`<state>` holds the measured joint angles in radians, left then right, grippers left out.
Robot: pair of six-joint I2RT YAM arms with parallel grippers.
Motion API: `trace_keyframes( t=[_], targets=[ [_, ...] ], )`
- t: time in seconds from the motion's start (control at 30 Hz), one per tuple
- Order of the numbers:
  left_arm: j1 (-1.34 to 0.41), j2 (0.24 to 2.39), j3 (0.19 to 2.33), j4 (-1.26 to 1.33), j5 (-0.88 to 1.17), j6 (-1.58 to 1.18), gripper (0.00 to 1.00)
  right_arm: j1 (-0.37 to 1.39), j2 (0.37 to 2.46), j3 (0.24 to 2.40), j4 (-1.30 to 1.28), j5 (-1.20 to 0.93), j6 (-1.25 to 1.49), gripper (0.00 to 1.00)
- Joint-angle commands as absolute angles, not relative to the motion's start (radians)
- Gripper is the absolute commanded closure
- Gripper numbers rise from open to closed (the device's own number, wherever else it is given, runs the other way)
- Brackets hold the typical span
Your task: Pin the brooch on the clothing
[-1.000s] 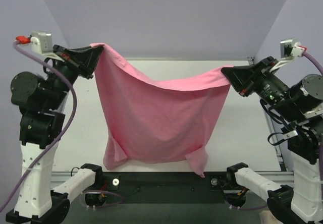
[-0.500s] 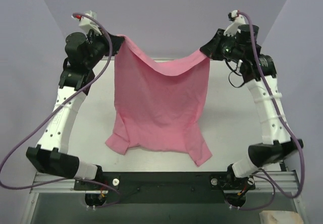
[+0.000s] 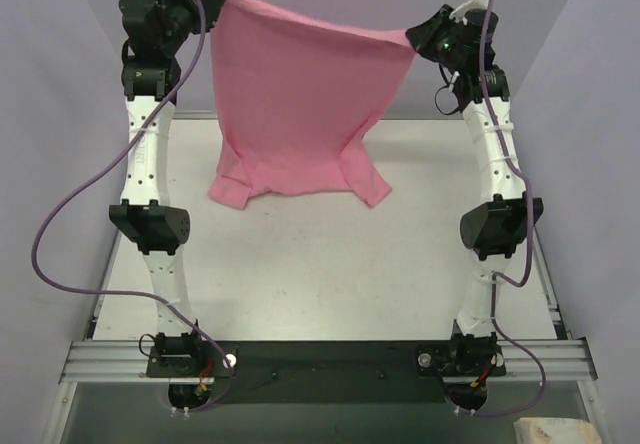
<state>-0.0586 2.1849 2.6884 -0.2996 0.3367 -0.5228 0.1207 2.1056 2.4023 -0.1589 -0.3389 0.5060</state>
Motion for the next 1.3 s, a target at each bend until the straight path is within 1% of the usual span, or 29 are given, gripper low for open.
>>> trace_keyframes(
  t=[0.0, 0.03, 0.1, 0.13, 0.2, 0.3, 0.33, 0.4, 0.43, 0.47, 0.53, 0.57, 0.63, 0.67, 0.7, 0.77, 0.8, 0.93, 1.03, 1.17, 1.2, 1.27],
  targets=[
    [-0.025, 2.024, 2.604, -0.094, 0.328, -0.511, 1.00, 0.100, 1.944, 2.459, 0.153, -0.264, 0.529, 1.00],
    [-0.026, 1.934, 2.533, -0.015, 0.309, -0.488, 1.00, 0.101, 1.924, 2.447, 0.208, -0.258, 0.516, 1.00],
    [-0.026, 1.861, 2.405, 0.078, 0.267, -0.440, 1.00, 0.100, 1.849, 2.399, 0.280, -0.244, 0.474, 1.00],
    [-0.026, 1.820, 2.392, 0.099, 0.267, -0.424, 1.00, 0.101, 1.827, 2.338, 0.338, -0.241, 0.462, 1.00],
    [-0.026, 1.799, 2.373, 0.080, 0.271, -0.373, 1.00, 0.101, 1.780, 2.297, 0.354, -0.232, 0.419, 1.00],
    [-0.026, 1.749, 2.289, 0.072, 0.272, -0.348, 1.00, 0.092, 1.708, 2.156, 0.359, -0.244, 0.426, 1.00],
    [-0.026, 1.711, 2.196, 0.086, 0.275, -0.344, 1.00, 0.089, 1.683, 2.037, 0.371, -0.264, 0.429, 1.00],
    [-0.028, 1.660, 2.082, 0.119, 0.278, -0.339, 1.00, 0.089, 1.600, 1.912, 0.412, -0.276, 0.431, 1.00],
    [-0.028, 1.599, 1.936, 0.170, 0.275, -0.344, 1.00, 0.090, 1.574, 1.837, 0.422, -0.281, 0.433, 1.00],
    [-0.028, 1.567, 1.863, 0.192, 0.269, -0.345, 1.00, 0.089, 1.524, 1.713, 0.425, -0.278, 0.436, 1.00],
    [-0.031, 1.466, 1.697, 0.250, 0.250, -0.370, 1.00, 0.089, 1.484, 1.576, 0.433, -0.276, 0.459, 1.00],
    [-0.032, 1.430, 1.516, 0.282, 0.241, -0.386, 1.00, 0.090, 1.451, 1.445, 0.437, -0.291, 0.468, 1.00],
    [-0.061, 1.337, 1.360, 0.339, 0.204, -0.400, 1.00, 0.091, 1.424, 1.327, 0.428, -0.317, 0.494, 1.00],
    [-0.067, 1.310, 1.218, 0.342, 0.180, -0.413, 1.00, 0.091, 1.399, 1.260, 0.417, -0.324, 0.511, 1.00],
    [-0.072, 1.260, 1.154, 0.351, 0.179, -0.435, 1.00, 0.091, 1.387, 1.136, 0.416, -0.327, 0.532, 1.00],
    [-0.081, 1.203, 0.999, 0.389, 0.192, -0.527, 1.00, 0.092, 1.346, 0.995, 0.434, -0.342, 0.593, 1.00],
    [-0.089, 1.172, 0.850, 0.431, 0.210, -0.540, 1.00, 0.092, 1.332, 0.869, 0.411, -0.319, 0.619, 1.00],
    [-0.143, 0.993, 0.629, 0.315, 0.115, -0.508, 1.00, 0.107, 1.263, 0.630, 0.410, -0.302, 0.676, 1.00],
    [-0.156, 0.881, 0.482, 0.250, 0.101, -0.575, 1.00, 0.120, 1.206, 0.525, 0.338, -0.278, 0.669, 1.00],
    [-0.170, 0.747, 0.368, 0.157, 0.089, -0.604, 1.00, 0.127, 1.122, 0.468, 0.236, -0.282, 0.675, 1.00],
    [-0.170, 0.709, 0.350, 0.100, 0.086, -0.610, 1.00, 0.133, 1.105, 0.465, 0.179, -0.278, 0.669, 1.00],
    [-0.172, 0.678, 0.319, 0.039, 0.101, -0.635, 1.00, 0.137, 1.054, 0.437, 0.117, -0.252, 0.669, 1.00]
  ],
)
